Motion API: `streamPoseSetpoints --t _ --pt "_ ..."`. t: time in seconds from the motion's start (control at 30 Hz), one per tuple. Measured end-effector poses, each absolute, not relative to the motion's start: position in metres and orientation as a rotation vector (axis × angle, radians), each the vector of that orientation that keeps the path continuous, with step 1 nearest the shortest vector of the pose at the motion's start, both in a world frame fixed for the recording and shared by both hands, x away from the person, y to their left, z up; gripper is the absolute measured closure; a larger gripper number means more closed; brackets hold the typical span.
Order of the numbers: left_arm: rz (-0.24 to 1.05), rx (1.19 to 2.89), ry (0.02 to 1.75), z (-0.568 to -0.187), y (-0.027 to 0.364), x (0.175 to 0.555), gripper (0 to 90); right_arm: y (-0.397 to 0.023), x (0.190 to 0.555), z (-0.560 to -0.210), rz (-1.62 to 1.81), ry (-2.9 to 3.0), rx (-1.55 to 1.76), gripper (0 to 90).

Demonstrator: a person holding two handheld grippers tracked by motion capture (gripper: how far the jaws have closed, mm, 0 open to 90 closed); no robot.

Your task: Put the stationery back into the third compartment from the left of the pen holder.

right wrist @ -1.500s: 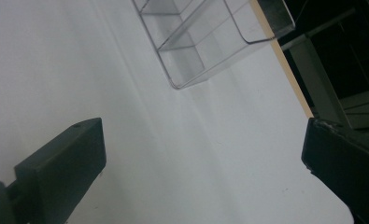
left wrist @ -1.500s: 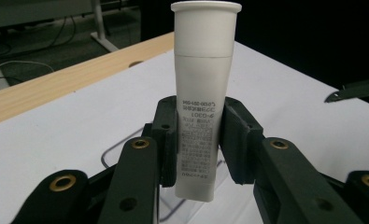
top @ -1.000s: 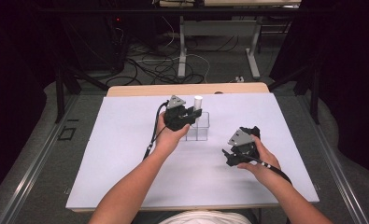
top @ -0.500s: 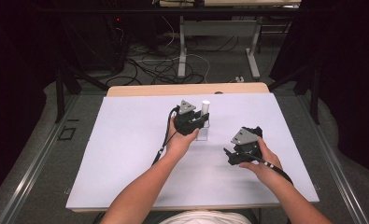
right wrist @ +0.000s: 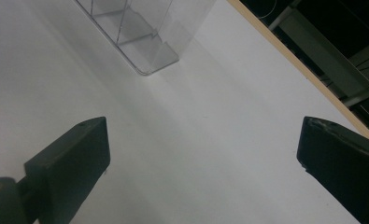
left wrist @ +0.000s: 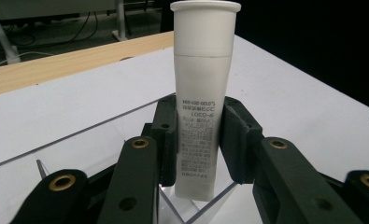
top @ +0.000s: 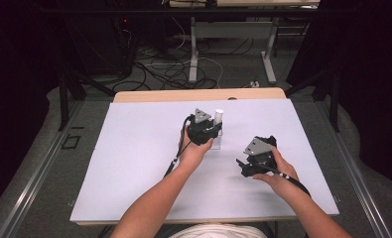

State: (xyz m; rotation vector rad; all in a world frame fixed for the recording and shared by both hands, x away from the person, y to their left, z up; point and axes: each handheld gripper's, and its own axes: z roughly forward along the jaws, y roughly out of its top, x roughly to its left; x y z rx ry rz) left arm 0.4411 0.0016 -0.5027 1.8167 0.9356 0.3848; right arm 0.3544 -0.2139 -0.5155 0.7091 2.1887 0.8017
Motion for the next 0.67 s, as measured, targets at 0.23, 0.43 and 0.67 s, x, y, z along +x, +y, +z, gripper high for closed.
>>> streamPoseSetpoints --t 0.23,0.43,0.67 --pt "0.383 1.827 0.939 -0.503 0.002 0.44 69.0 -0.213 0.354 -0.517 0.8 2.198 0.706 2.8" --pt "0.398 1.795 0.961 -0.493 0.015 0.433 49.9 -0.215 0.355 -0.517 0.796 2.197 0.716 2.9" --pt "0.453 1.79 0.939 -0.474 0.048 0.424 33.0 -0.218 0.356 -0.516 0.784 2.187 0.735 2.9"
